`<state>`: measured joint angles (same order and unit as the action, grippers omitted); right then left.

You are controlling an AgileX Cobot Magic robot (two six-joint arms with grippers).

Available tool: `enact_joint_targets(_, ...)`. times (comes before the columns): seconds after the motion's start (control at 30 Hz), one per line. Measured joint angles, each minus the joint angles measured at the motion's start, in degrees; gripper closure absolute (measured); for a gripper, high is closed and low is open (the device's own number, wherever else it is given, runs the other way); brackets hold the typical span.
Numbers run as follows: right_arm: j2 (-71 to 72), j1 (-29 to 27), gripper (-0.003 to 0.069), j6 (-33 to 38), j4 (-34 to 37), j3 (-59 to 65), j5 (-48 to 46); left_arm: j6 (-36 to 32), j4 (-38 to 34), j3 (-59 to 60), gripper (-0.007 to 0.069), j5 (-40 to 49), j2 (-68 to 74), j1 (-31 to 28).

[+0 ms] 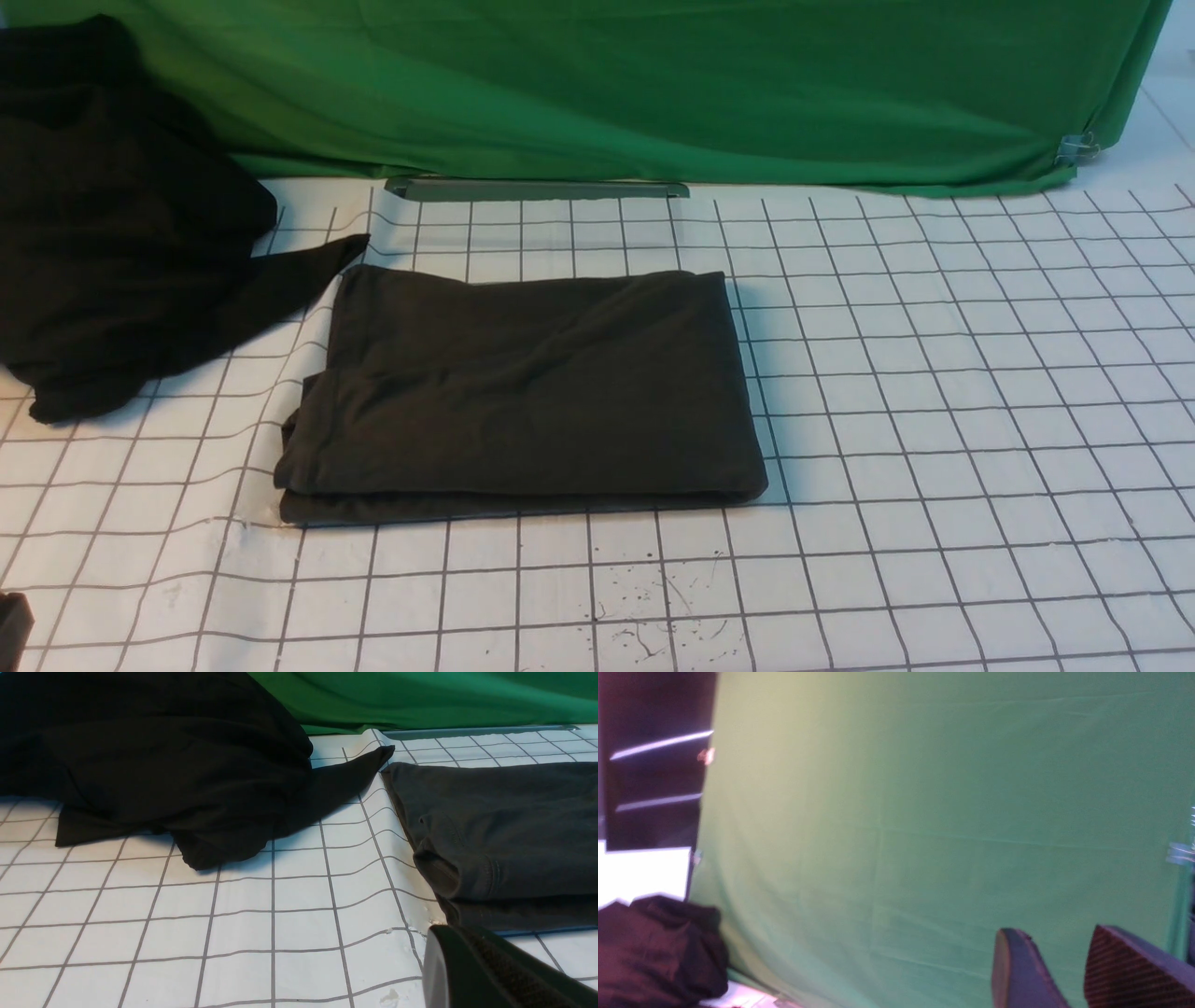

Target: Fold a long-sleeved shirt over a white checkered tablecloth.

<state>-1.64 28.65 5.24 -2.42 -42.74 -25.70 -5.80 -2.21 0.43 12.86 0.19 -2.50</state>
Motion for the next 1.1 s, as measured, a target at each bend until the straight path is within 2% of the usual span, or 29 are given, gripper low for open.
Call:
enact_joint_targets(0.23, -0.6, 0.0, 0.0425, 1.1, 2.4, 18.0, 15.7, 0.0, 0.0, 0.0, 0.0623, 0.0, 0.0, 0.0)
enact_joint_targets(0.37, -0.4, -0.6, 0.0422, 1.3, 2.1, 27.7, 19.5, 0.0, 0.0, 0.0, 0.0623, 0.0, 0.0, 0.0)
enact_joint_targets(0.47, 0.8, -4.7, 0.0420, 1.6, 2.0, 33.4, 20.2, 0.0, 0.0, 0.0, 0.0623, 0.0, 0.0, 0.0)
enact_joint_targets(0.57, 1.5, -13.6, 0.0419, 1.6, 2.0, 41.5, 19.9, 0.0, 0.0, 0.0, 0.0622, 0.0, 0.0, 0.0)
enact_joint_targets(0.7, 1.5, -22.9, 0.0419, 2.9, 1.7, 43.2, 12.4, 0.0, 0.4, 0.0, 0.0622, 0.0, -0.1, 0.0)
enact_joint_targets(0.8, 1.5, -27.9, 0.0419, 5.0, 1.7, 43.2, 12.0, 0.0, 0.4, 0.0, 0.0622, 0.0, -0.1, 0.0)
enact_joint_targets(0.9, 1.5, -30.0, 0.0419, 4.7, 1.6, 43.2, 11.9, 0.0, 0.5, 0.0, 0.0622, 0.0, -0.1, 0.0)
enact_joint_targets(1.1, 1.5, -30.0, 0.0418, 1.8, 1.5, 43.2, 11.6, 0.0, 0.6, 0.0, 0.0622, 0.0, -0.1, 0.0)
